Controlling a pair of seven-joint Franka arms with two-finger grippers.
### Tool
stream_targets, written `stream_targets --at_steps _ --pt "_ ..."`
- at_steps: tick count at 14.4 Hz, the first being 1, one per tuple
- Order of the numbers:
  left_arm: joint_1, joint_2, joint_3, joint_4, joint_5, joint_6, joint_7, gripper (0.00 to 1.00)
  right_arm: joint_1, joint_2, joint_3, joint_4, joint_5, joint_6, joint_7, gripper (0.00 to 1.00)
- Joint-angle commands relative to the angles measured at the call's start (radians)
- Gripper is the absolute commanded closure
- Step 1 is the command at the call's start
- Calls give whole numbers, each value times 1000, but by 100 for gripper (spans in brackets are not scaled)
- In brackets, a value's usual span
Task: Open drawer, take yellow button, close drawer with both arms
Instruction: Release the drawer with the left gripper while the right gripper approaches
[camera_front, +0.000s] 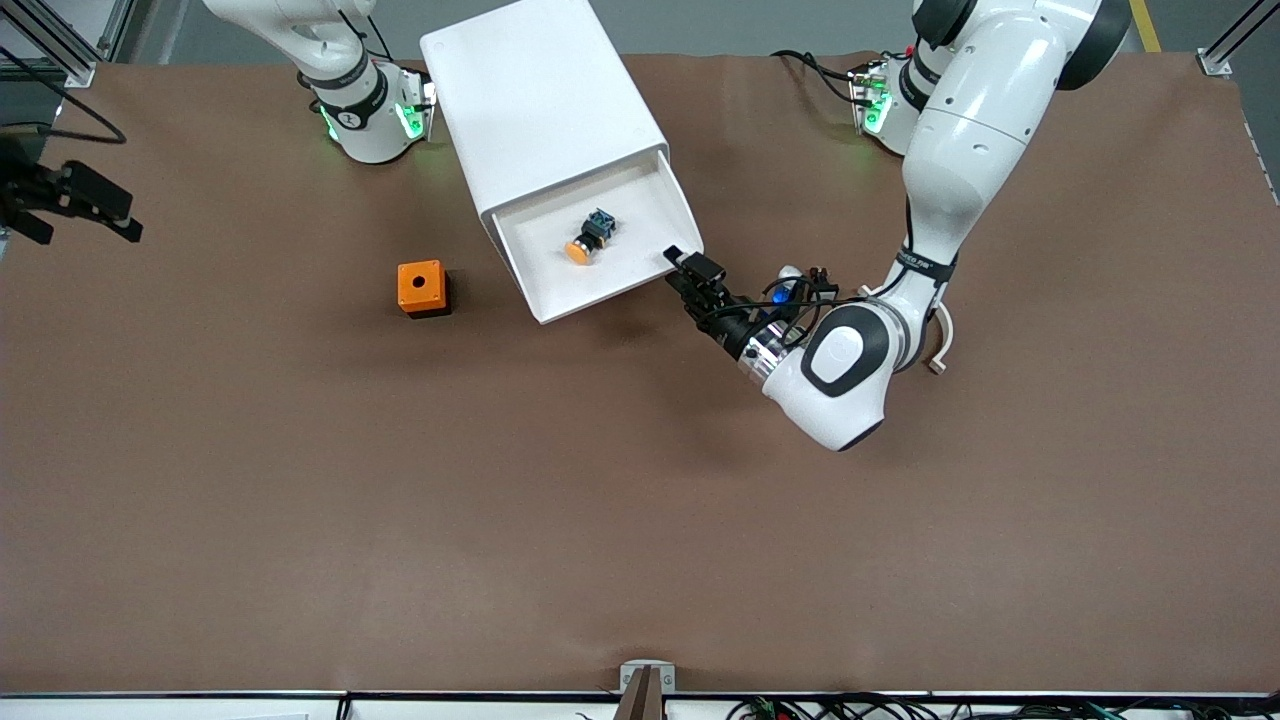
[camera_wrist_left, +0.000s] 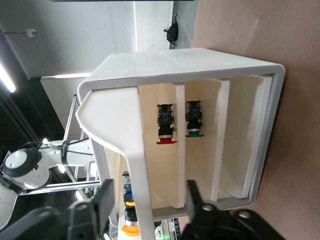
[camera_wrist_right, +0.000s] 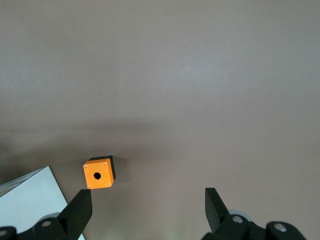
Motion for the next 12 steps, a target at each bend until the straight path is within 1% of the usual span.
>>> stream_targets --at_steps 1,2,3,4,5,7,9,12 --pt "37 -22 2 24 46 -7 81 0 -12 75 0 44 -16 20 -9 0" --pt "42 -22 2 31 60 -9 131 0 -14 110 0 63 -16 26 -9 0" --pt "45 -22 2 51 87 -9 183 0 -14 126 0 82 -19 26 -10 0" --pt "65 -22 0 79 115 -9 241 0 -20 136 0 83 -31 29 -13 0" --pt "73 -22 -3 96 135 -10 300 0 -20 170 0 85 -42 33 -21 0" --pt "77 -25 -3 134 196 -13 441 0 -31 175 0 88 -40 29 -14 0" --pt "74 -30 0 153 265 -13 626 0 -34 178 0 87 -25 21 22 0" --pt "79 -35 -3 170 345 -13 866 0 -23 178 8 86 -14 -3 175 0"
